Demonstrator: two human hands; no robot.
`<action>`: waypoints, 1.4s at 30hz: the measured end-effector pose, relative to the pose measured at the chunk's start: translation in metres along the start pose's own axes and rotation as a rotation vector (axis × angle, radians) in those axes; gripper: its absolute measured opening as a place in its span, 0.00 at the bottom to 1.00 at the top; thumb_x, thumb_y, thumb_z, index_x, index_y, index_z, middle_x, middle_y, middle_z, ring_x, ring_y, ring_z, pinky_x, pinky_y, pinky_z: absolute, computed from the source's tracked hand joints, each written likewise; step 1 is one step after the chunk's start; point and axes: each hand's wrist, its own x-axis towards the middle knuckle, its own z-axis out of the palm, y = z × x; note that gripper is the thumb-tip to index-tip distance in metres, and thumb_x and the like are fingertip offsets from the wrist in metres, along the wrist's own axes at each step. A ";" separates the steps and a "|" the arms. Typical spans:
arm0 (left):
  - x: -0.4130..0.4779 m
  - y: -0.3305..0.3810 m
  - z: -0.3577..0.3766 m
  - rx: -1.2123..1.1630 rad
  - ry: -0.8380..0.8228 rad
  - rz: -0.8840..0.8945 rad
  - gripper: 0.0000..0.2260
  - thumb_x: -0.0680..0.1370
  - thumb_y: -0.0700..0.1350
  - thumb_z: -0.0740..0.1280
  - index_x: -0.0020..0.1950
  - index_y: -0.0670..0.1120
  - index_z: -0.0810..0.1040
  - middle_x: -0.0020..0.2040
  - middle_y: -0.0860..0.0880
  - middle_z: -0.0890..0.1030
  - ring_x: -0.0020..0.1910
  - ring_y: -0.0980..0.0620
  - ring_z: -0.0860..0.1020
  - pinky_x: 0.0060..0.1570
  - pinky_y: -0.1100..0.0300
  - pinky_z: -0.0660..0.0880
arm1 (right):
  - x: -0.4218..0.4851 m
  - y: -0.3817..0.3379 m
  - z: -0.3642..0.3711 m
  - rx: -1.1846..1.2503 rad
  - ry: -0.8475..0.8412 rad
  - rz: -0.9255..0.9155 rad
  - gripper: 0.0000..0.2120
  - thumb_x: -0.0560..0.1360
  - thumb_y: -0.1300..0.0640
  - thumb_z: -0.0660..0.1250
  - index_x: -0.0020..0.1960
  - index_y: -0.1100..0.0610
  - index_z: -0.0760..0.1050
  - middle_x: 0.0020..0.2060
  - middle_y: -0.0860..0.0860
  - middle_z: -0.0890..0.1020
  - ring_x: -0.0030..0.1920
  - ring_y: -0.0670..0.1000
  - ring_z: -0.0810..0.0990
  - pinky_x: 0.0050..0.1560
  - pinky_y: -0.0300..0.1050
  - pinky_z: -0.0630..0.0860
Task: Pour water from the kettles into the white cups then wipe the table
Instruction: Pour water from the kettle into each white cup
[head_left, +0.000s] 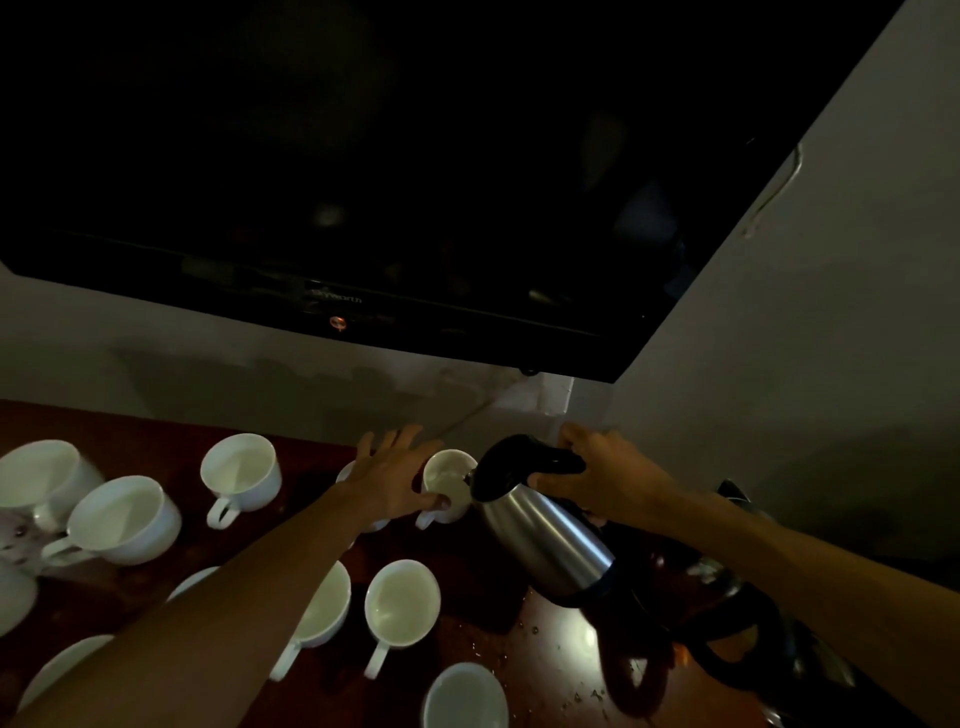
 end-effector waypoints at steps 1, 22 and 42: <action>-0.001 0.000 0.000 0.000 0.001 -0.003 0.41 0.72 0.71 0.64 0.80 0.58 0.54 0.81 0.48 0.51 0.78 0.44 0.53 0.75 0.37 0.49 | -0.001 -0.001 0.000 0.003 -0.002 -0.010 0.13 0.78 0.45 0.71 0.44 0.46 0.67 0.32 0.49 0.79 0.25 0.44 0.79 0.27 0.37 0.73; -0.004 0.007 0.000 -0.043 -0.011 -0.032 0.36 0.72 0.70 0.66 0.77 0.62 0.60 0.80 0.49 0.53 0.78 0.45 0.53 0.75 0.39 0.49 | 0.001 0.003 0.001 -0.065 -0.011 -0.035 0.15 0.78 0.44 0.70 0.42 0.47 0.66 0.30 0.47 0.77 0.23 0.43 0.76 0.28 0.38 0.72; -0.014 0.003 -0.001 -0.040 -0.018 -0.035 0.37 0.71 0.72 0.65 0.77 0.63 0.59 0.79 0.51 0.56 0.78 0.47 0.55 0.74 0.39 0.50 | -0.004 -0.001 0.001 -0.033 -0.027 -0.023 0.13 0.78 0.45 0.70 0.44 0.45 0.66 0.34 0.49 0.80 0.25 0.44 0.78 0.29 0.38 0.76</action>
